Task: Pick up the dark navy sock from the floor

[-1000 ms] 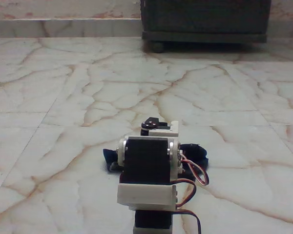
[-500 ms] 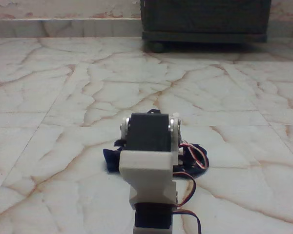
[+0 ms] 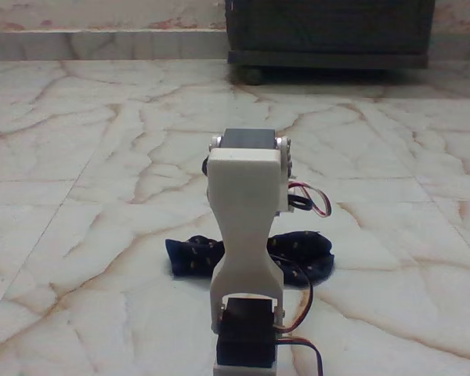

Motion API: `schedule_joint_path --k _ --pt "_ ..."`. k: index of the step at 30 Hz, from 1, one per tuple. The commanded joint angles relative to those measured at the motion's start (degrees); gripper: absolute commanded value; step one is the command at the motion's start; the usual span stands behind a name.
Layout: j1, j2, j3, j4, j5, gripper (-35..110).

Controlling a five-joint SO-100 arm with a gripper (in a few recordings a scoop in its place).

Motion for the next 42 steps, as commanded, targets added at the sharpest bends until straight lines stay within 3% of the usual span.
schedule_joint_path --k 1,4,8,20,22,26,33,42 --pt "0.62 -0.35 -4.75 3.87 8.35 0" --pt "1.49 -0.79 -7.29 14.06 25.58 0" --pt "1.67 -4.92 -14.59 26.10 38.50 1" --pt "-0.70 -27.51 -40.78 48.16 43.24 9" --pt "-2.20 -32.70 -51.15 59.41 46.32 9" --pt "-4.39 -42.71 -67.94 70.93 49.66 9" --pt "-6.50 -54.32 -82.71 80.16 53.00 8" --pt "-7.29 -66.27 -88.86 77.78 57.74 7"
